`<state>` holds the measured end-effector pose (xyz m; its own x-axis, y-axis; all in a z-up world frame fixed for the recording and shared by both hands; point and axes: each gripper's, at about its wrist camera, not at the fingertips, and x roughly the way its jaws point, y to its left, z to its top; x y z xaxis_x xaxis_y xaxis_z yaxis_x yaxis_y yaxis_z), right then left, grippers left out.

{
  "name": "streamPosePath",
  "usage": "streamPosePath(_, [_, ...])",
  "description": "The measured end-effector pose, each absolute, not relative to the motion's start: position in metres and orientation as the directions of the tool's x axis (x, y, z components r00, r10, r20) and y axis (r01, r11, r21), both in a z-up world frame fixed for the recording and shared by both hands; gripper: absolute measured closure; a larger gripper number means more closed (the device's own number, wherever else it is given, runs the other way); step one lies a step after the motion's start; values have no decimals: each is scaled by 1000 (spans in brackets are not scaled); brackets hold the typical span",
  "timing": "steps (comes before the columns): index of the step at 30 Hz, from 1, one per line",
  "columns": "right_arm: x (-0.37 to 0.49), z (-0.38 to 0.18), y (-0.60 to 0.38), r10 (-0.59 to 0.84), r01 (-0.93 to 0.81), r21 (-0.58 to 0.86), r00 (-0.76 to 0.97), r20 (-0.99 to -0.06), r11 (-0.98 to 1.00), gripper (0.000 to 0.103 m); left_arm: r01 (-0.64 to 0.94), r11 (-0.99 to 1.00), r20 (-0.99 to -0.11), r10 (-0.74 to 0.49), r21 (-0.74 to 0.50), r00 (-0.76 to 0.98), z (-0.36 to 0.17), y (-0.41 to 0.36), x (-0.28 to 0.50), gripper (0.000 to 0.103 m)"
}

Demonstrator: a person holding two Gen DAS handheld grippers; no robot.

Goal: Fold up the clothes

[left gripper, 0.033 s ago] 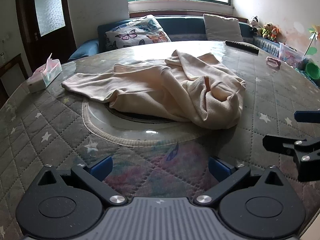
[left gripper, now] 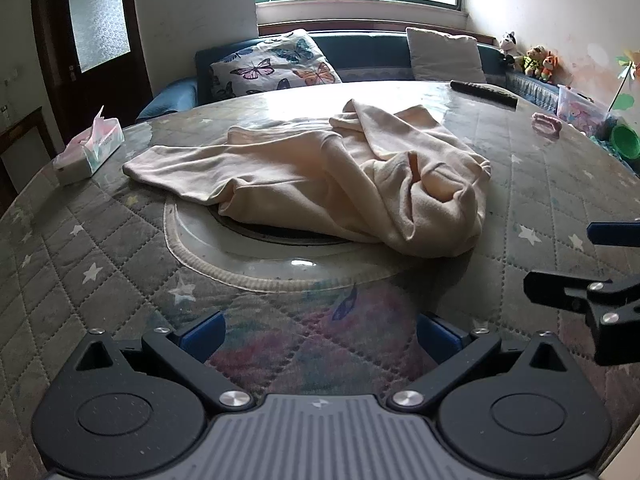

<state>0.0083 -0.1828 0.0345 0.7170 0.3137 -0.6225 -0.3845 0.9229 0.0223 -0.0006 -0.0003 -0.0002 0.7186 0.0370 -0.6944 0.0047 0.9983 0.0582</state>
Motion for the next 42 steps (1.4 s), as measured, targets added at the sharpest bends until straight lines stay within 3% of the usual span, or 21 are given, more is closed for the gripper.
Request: streamPosePath(42, [1, 29, -164, 322, -439, -6, 667, -673, 898, 0, 10, 995, -716, 67, 103, 695, -2, -8, -4, 0])
